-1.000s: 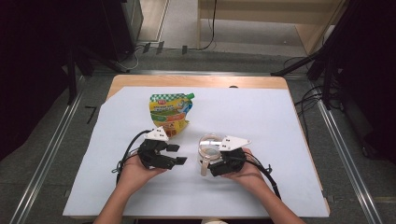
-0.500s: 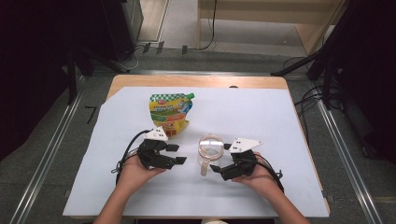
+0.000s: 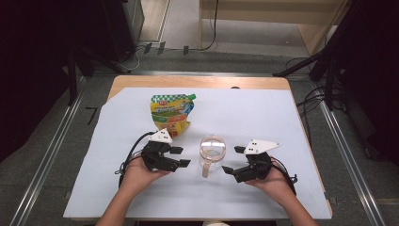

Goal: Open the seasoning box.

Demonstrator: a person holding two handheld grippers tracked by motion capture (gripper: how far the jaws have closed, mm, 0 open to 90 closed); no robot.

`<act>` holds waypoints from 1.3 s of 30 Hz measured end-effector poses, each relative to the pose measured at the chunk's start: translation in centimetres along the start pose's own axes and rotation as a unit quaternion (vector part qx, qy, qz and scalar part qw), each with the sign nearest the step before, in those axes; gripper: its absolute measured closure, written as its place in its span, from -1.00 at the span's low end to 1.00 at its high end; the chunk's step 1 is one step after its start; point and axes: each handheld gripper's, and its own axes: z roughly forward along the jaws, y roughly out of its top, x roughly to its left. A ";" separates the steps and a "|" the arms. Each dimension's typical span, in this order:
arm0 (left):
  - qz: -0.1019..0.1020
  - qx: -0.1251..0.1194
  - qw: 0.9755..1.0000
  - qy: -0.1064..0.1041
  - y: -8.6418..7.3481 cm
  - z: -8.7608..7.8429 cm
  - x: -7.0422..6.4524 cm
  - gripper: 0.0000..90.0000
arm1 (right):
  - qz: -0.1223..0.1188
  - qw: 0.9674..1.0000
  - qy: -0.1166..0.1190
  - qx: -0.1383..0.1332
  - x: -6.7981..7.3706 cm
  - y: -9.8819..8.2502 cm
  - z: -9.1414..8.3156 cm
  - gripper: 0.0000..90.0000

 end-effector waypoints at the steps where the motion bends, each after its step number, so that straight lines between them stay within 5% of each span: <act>1: -0.001 -0.001 1.000 -0.002 0.0 0.2 -0.1 -0.10 | -0.003 1.000 0.001 0.002 -0.1 0.0 0.0 -0.61; 8: 0.008 0.007 1.000 -0.030 0.6 0.9 -1.0 0.26 | 0.006 1.000 0.007 -0.003 -0.8 0.2 -0.7 -0.30; 15: 0.018 0.009 0.999 -0.051 1.3 1.5 -2.2 0.89 | 0.032 0.999 0.005 -0.022 -1.4 0.3 -1.6 0.16; 19: 0.020 0.030 0.998 -0.058 1.5 2.6 -2.5 0.91 | 0.036 0.999 0.000 -0.019 -1.3 0.4 -2.0 0.54; 26: 0.024 0.024 0.997 -0.065 1.8 2.8 -2.9 0.98 | 0.061 0.998 -0.001 -0.014 -0.6 0.4 -2.6 0.99; 39: 0.039 0.025 0.996 -0.071 2.3 3.8 -3.9 0.99 | 0.062 0.998 0.000 -0.018 1.4 0.2 -2.7 1.00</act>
